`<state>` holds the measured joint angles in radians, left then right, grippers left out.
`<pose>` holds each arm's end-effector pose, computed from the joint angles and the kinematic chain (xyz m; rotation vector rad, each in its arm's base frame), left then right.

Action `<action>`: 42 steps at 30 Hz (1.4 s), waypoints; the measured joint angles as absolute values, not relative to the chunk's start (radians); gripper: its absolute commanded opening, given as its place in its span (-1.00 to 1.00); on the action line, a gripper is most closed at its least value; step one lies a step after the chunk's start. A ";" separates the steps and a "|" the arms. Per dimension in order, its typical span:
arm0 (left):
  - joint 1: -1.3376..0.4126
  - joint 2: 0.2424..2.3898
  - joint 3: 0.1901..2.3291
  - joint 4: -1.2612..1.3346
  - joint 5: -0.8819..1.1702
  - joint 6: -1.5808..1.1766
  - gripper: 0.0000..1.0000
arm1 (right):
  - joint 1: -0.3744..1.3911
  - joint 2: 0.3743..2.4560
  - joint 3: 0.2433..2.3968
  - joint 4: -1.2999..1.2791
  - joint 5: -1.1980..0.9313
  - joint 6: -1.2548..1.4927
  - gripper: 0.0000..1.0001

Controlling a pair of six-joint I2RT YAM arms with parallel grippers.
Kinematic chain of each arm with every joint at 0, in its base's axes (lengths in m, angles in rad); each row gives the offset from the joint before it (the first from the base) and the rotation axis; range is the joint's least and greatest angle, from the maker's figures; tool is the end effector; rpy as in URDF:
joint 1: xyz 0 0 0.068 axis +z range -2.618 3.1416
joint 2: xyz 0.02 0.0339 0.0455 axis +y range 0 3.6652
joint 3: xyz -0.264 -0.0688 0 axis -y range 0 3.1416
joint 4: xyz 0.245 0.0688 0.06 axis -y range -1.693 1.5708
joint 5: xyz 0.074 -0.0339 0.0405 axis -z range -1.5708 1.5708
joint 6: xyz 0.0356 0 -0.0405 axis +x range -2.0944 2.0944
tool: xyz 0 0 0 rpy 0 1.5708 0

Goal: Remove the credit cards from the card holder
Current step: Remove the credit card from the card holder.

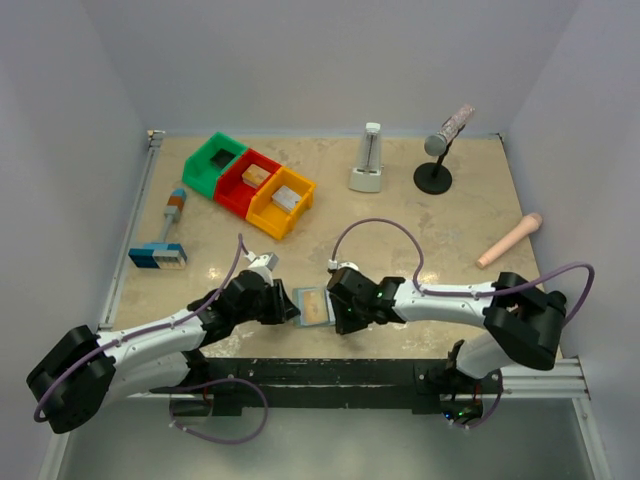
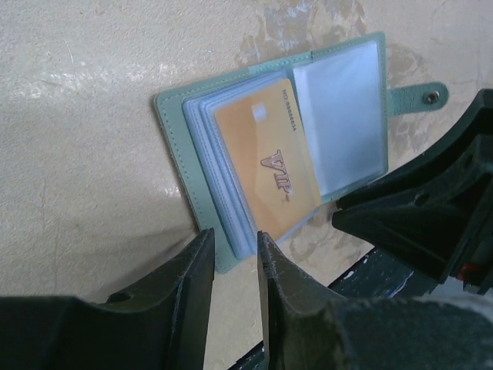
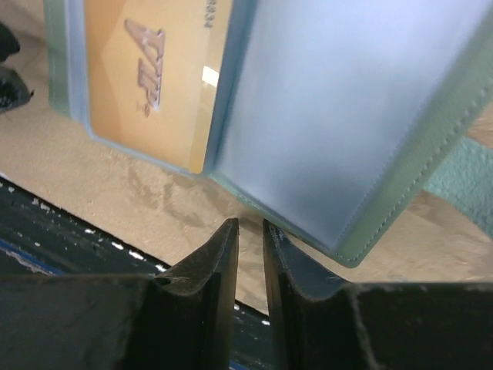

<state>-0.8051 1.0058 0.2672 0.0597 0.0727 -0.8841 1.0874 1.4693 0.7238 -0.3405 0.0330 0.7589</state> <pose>0.1266 -0.1355 0.1471 -0.0540 2.4398 -0.9311 0.1242 0.2341 0.1571 -0.4429 2.7413 0.5199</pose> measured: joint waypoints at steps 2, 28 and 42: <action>-0.805 1.005 0.267 0.061 0.077 -0.884 -0.26 | 1.072 1.460 0.723 -0.346 0.040 0.748 -0.39; -0.793 1.056 0.322 0.148 0.158 -0.898 -0.80 | 0.875 1.258 0.641 -0.034 -0.168 0.760 0.01; -0.772 1.166 0.321 0.159 0.149 -0.899 -0.96 | 0.863 1.427 0.634 0.101 -0.261 0.805 -0.02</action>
